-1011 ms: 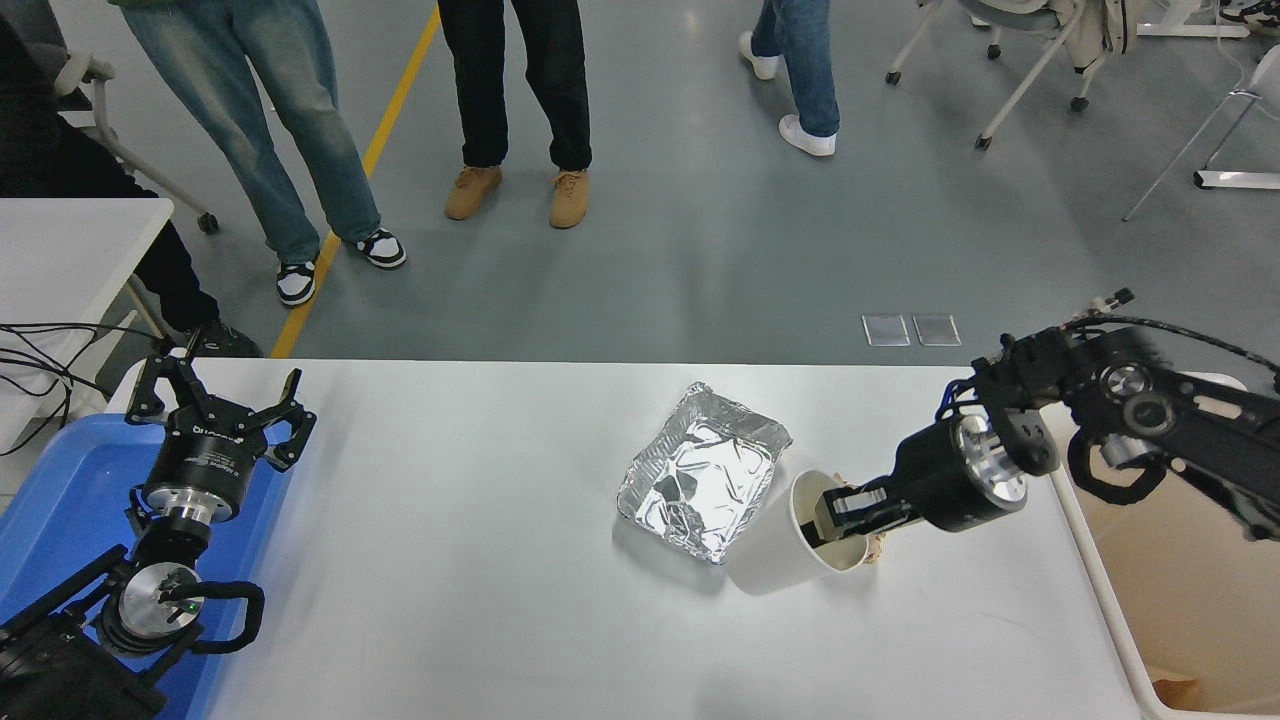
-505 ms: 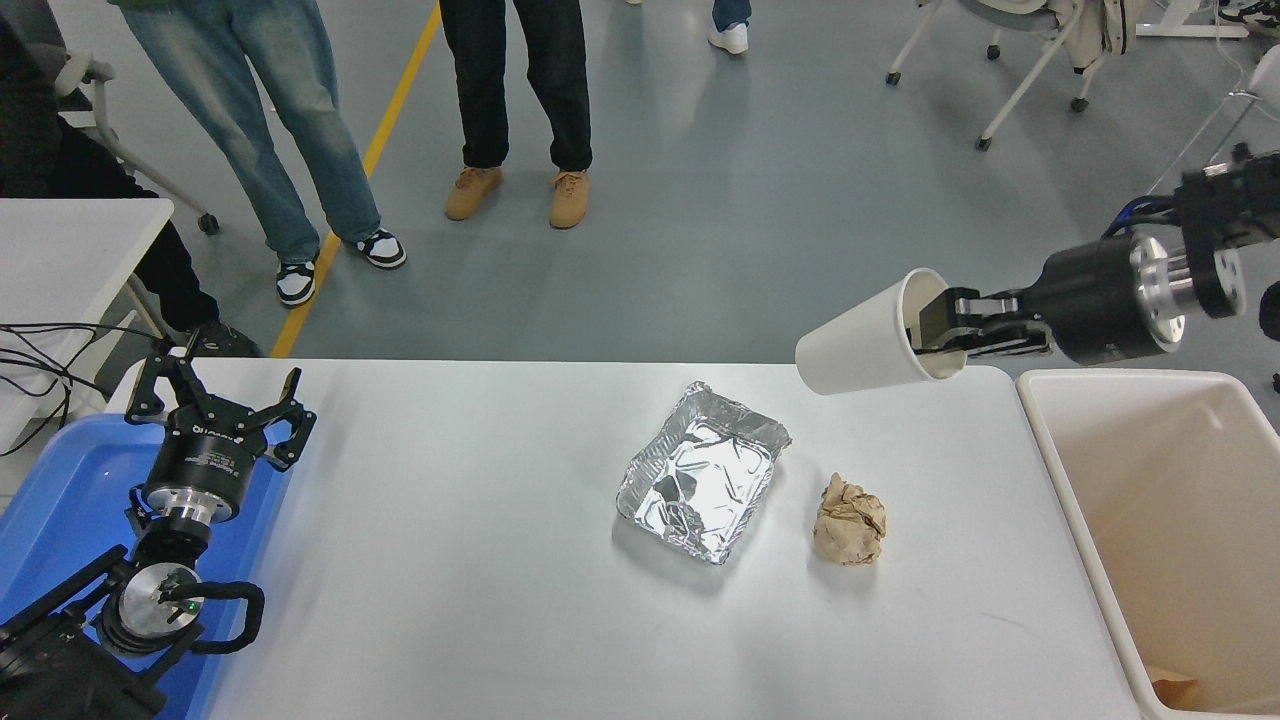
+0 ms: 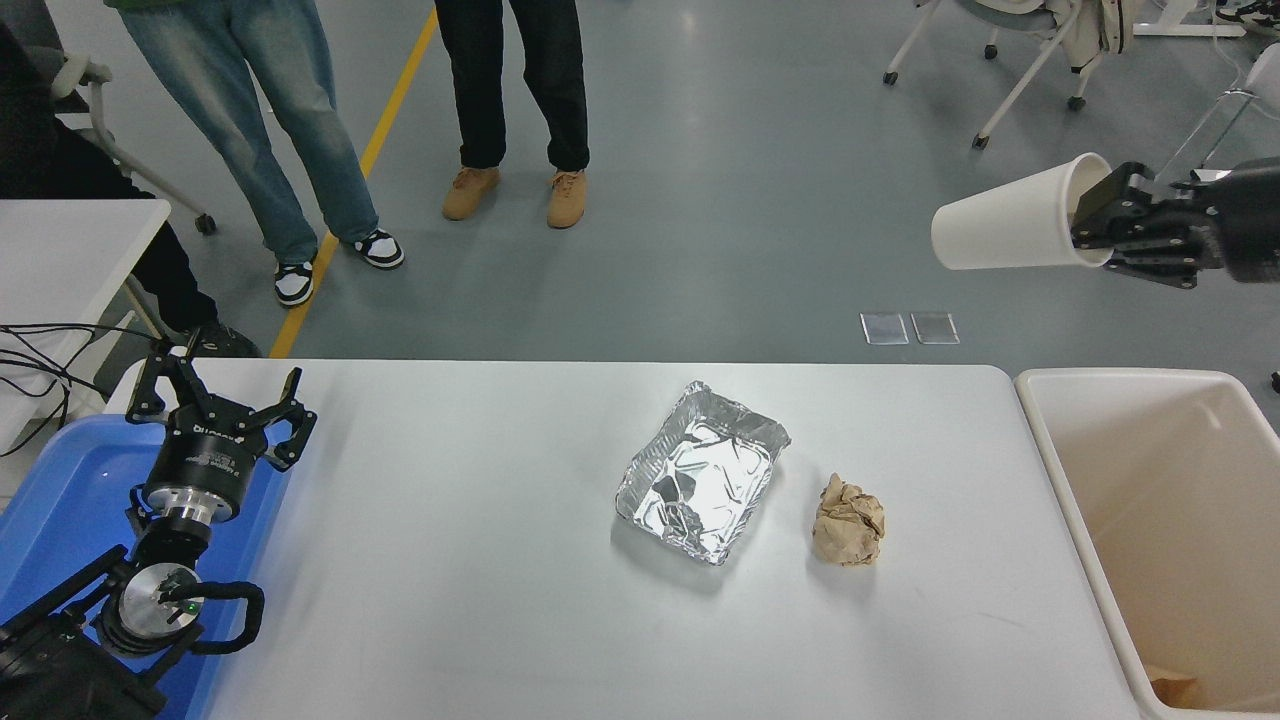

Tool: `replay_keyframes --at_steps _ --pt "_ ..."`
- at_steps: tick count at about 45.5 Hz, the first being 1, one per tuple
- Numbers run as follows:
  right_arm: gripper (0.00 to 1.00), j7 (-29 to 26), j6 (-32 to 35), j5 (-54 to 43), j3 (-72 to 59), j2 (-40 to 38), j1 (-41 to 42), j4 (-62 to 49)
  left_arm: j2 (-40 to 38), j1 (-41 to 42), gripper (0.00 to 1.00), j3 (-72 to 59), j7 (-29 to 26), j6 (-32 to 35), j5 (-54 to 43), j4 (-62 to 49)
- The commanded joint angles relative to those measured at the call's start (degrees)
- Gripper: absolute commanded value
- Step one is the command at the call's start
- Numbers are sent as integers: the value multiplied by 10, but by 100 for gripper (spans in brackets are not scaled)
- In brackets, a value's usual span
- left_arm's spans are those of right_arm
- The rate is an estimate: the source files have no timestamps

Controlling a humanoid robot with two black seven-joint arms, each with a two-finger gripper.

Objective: Clean the table surface

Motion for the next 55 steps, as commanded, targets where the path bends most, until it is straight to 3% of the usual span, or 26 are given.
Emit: replay_keyframes --at_steps 1,12,19,29,42,55 --pt "0 55 0 6 27 1 -8 -93 0 -1 99 0 0 0 0 0" --pt "0 127 0 5 21 1 -27 -172 0 0 99 0 0 0 0 0" --pt "0 206 -4 5 13 2 -78 -197 0 0 99 0 0 0 1 0" --pt "0 305 -130 6 7 17 -174 -210 0 0 99 0 0 0 0 0" --pt "0 305 -252 20 -20 84 -214 -262 0 -1 99 0 0 0 0 0" --pt "0 294 -338 160 -167 151 -189 -390 0 0 99 0 0 0 0 0"
